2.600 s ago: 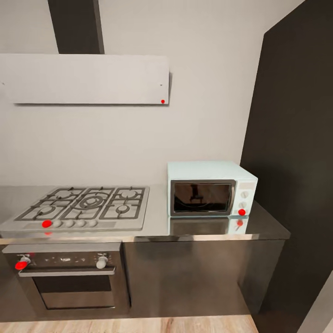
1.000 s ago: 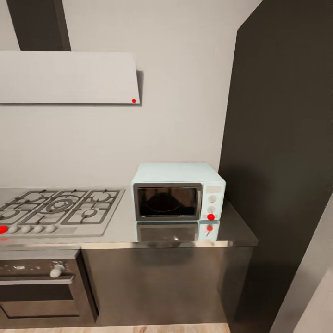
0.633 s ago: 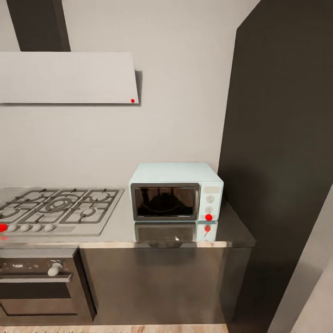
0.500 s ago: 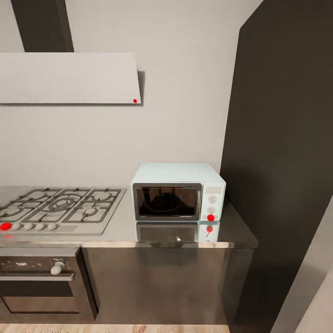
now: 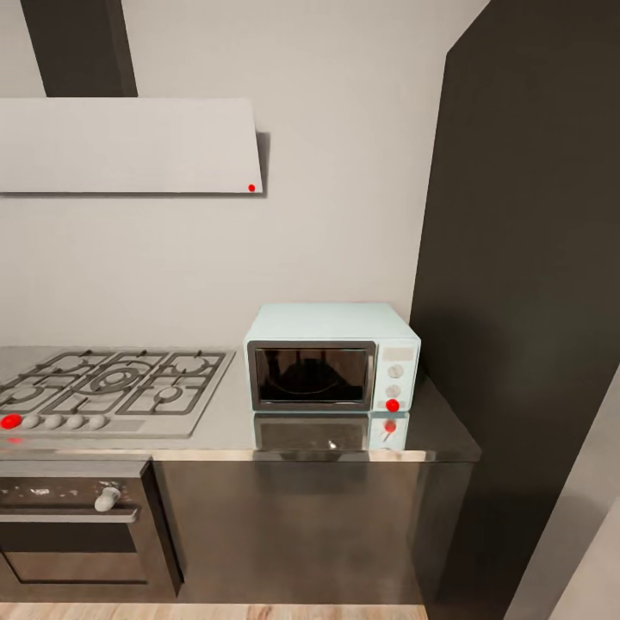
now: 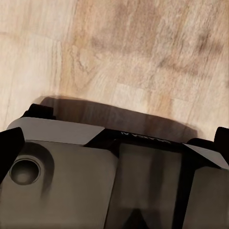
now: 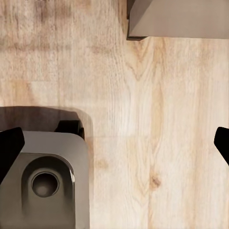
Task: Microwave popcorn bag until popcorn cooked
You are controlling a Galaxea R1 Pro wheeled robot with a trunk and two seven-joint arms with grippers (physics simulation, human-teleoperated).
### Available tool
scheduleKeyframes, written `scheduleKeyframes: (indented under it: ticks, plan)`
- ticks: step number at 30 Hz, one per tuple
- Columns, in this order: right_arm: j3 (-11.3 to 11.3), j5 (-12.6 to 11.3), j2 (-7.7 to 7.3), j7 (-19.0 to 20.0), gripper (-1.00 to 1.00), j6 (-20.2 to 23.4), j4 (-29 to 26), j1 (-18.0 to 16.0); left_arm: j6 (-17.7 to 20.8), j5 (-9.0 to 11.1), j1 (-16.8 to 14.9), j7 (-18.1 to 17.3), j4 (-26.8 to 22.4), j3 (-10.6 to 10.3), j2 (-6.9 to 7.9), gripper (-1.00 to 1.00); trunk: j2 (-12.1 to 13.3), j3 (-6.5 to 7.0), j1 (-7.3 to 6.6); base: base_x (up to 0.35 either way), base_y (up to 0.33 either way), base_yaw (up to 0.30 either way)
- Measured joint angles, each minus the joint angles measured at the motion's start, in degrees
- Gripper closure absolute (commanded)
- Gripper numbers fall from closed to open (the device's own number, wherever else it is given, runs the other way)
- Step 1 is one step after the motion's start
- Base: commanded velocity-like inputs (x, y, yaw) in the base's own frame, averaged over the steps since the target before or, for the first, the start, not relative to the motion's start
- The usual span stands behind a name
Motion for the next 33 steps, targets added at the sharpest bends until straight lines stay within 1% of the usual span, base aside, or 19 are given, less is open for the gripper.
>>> scheduleKeyframes:
  ticks: [4, 6, 13, 14, 16, 17, 18, 19, 20, 21, 23, 25, 26, 28, 29, 30, 31, 32, 33]
  plan:
    - [0.01, 0.00, 0.18, 0.06, -1.00, 0.07, 0.05, 0.00, 0.02, -0.03, -0.01, 0.00, -0.02, -0.03, 0.00, -1.00, 0.00, 0.00, 0.00, 0.000, 0.000, 0.000]
    - [0.01, 0.01, 0.95, 0.03, -1.00, 0.08, 0.03, 0.00, 0.08, -0.12, 0.00, 0.00, -0.03, -0.05, 0.00, -1.00, 0.00, 0.00, 0.00, 0.000, 0.000, 0.000]
    - [0.16, 0.47, 2.27, 0.13, -1.00, 0.01, -0.07, 0.00, -0.04, -0.60, -0.03, -0.01, -0.24, -0.20, 0.76, -1.00, 0.00, 0.00, 0.00, 0.000, 0.000, 0.000]
    - [0.12, 0.54, 2.77, 0.16, -1.00, -0.07, -0.10, 0.00, -0.05, -0.57, -0.02, 0.00, -0.27, -0.18, 0.96, -1.00, 0.00, 0.00, 0.00, 0.000, 0.000, 0.000]
    - [0.01, 0.57, 4.44, 0.37, -1.00, -0.20, -0.30, -0.01, -0.09, -0.44, -0.01, 0.00, -0.31, -0.09, 1.26, -1.00, 0.00, 0.00, 0.00, 0.000, 0.000, 0.000]
    - [0.02, 0.61, 6.06, 0.70, -1.00, -0.32, -1.81, -0.05, -0.15, -0.32, -0.01, 0.05, -0.29, -0.07, 1.34, -1.00, 0.00, 0.00, 0.00, 0.000, 0.000, 0.000]
    - [0.02, 0.64, 7.05, 0.76, -1.00, -0.29, -3.42, -0.05, -0.18, -0.28, -0.02, 0.07, -0.27, -0.06, 1.37, -1.00, 0.00, 0.00, 0.00, 0.000, 0.000, 0.000]
    - [0.06, 0.73, 7.99, 0.77, -1.00, -0.22, -5.47, -0.05, -0.20, -0.24, -0.03, 0.09, -0.26, -0.06, 1.38, -1.00, 0.00, 0.00, 0.00, 0.000, 0.000, 0.000]
    - [0.12, 0.98, 9.26, 0.77, -1.00, 0.31, -10.19, -0.03, -0.23, -0.19, -0.02, 0.14, -0.24, -0.04, 1.39, -1.00, 0.00, 0.01, 0.00, 0.000, 0.000, 0.000]
    - [0.13, 1.19, 9.69, 0.79, -1.00, 1.05, -12.90, -0.05, -0.23, -0.18, -0.01, 0.15, -0.24, -0.04, 1.40, -1.00, 0.00, 0.01, 0.00, 0.000, 0.000, 0.000]
    - [0.12, 1.61, 10.22, 1.79, -1.00, 5.68, -22.04, -0.07, -0.23, -0.16, 0.00, 0.17, -0.24, -0.04, 1.40, -1.00, 0.00, 0.01, 0.00, 0.000, 0.000, 0.000]
    - [0.57, 1.60, 11.19, 4.45, -1.00, 12.42, -31.51, -0.08, -0.24, -0.19, -0.01, 0.18, -0.23, -0.04, 1.40, -1.00, 0.00, 0.01, 0.00, 0.000, 0.000, 0.000]
    - [1.21, 1.53, 11.88, 6.15, -1.00, 16.95, -36.92, -0.08, -0.24, -0.17, -0.02, 0.18, -0.23, -0.02, 1.40, -1.00, 0.00, 0.02, 0.00, 0.000, 0.000, 0.000]
    - [2.19, 1.53, 12.43, 8.23, -1.00, 22.59, -44.32, -0.11, -0.25, -0.14, -0.01, 0.18, -0.23, 0.01, 1.40, -1.00, 0.00, 0.01, 0.00, 0.000, 0.000, 0.000]
    - [3.10, 1.45, 12.83, 9.30, -1.00, 26.33, -49.17, -0.16, -0.22, -0.15, -0.02, 0.18, -0.23, 0.00, 1.44, -1.00, 0.00, 0.01, 0.00, 0.000, 0.000, 0.000]
    - [3.89, 1.44, 13.16, 9.77, -1.00, 29.01, -52.30, -0.15, -0.20, -0.15, -0.01, 0.18, -0.24, 0.01, 1.46, -1.00, 0.00, 0.01, 0.00, 0.000, 0.000, 0.000]
    - [5.19, 1.39, 13.71, 10.16, -1.00, 33.08, -56.32, -0.04, -0.19, -0.14, -0.01, 0.18, -0.23, 0.01, 1.51, -1.00, 0.00, 0.01, 0.00, 0.000, 0.000, 0.000]
    - [6.04, 1.36, 14.03, 10.31, -1.00, 35.79, -58.86, 0.17, -0.21, -0.13, -0.01, 0.18, -0.24, 0.00, 1.54, -1.00, 0.00, 0.01, 0.00, 0.000, 0.000, 0.000]
    - [6.43, 1.33, 14.16, 10.37, -1.00, 37.30, -60.17, 0.15, -0.22, -0.13, -0.01, 0.18, -0.24, -0.01, 1.55, -1.00, 0.00, 0.01, 0.00, 0.000, 0.000, 0.000]
